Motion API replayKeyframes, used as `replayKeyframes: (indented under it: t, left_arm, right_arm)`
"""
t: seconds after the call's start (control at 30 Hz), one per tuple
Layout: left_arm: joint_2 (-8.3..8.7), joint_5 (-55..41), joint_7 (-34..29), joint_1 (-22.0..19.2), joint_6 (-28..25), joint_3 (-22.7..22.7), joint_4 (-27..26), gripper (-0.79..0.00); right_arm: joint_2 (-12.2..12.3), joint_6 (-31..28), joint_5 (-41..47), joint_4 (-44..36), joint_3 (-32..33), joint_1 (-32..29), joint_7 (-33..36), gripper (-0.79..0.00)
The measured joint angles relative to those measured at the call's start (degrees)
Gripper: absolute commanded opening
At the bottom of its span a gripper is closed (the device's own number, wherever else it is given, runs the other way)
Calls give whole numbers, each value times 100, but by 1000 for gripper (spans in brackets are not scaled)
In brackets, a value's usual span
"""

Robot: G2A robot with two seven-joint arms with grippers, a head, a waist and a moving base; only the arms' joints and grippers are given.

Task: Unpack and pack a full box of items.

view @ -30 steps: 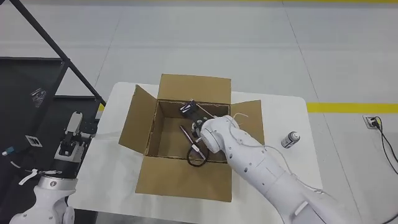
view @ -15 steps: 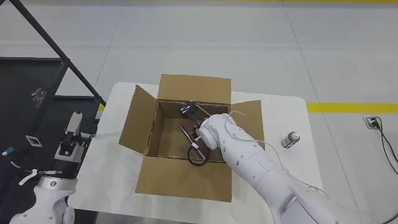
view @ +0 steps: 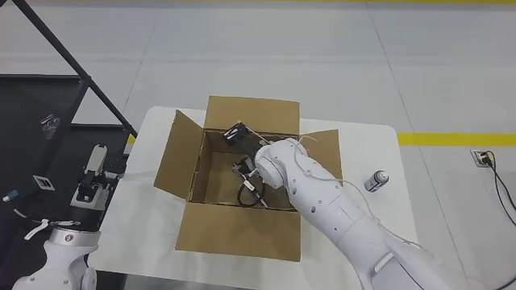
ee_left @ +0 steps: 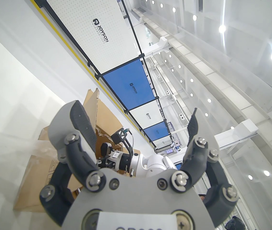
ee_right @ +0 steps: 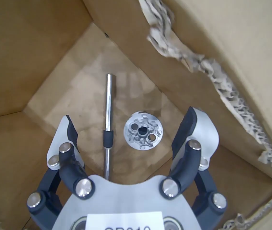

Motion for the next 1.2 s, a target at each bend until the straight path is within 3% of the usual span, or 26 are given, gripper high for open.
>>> replayKeyframes:
  t: [0.13,0.3,0.47,0.57,0.73,0.87,1.07,1.2]
  left_arm:
    - [0,0,0,0,0,0,0,0]
    - [0,0,0,0,0,0,0,0]
    - [0,0,0,0,0,0,0,0]
    - [0,0,0,0,0,0,0,0]
    - [0,0,0,0,0,0,0,0]
    - [0,0,0,0,0,0,0,0]
    - [0,0,0,0,0,0,0,0]
    - [0,0,0,0,0,0,0,0]
  right_arm:
    - [365,-71,-392,-1386,515,-547,551,0]
    - [866,-315,-1026,-3746,1536,-1769,1228,0]
    - [1170,-169,-1806,-5483,2662,-2899,1139,0]
    - [1280,174,-2175,-5979,3406,-3375,932,0]
    - [1403,727,-2350,-5954,4682,-3880,637,0]
    - [1483,963,-2640,-5212,5391,-3927,708,0]
    - [1543,555,-2424,-4191,5615,-3842,1015,0]
    - [1565,333,-2209,-3916,5627,-3834,1059,0]
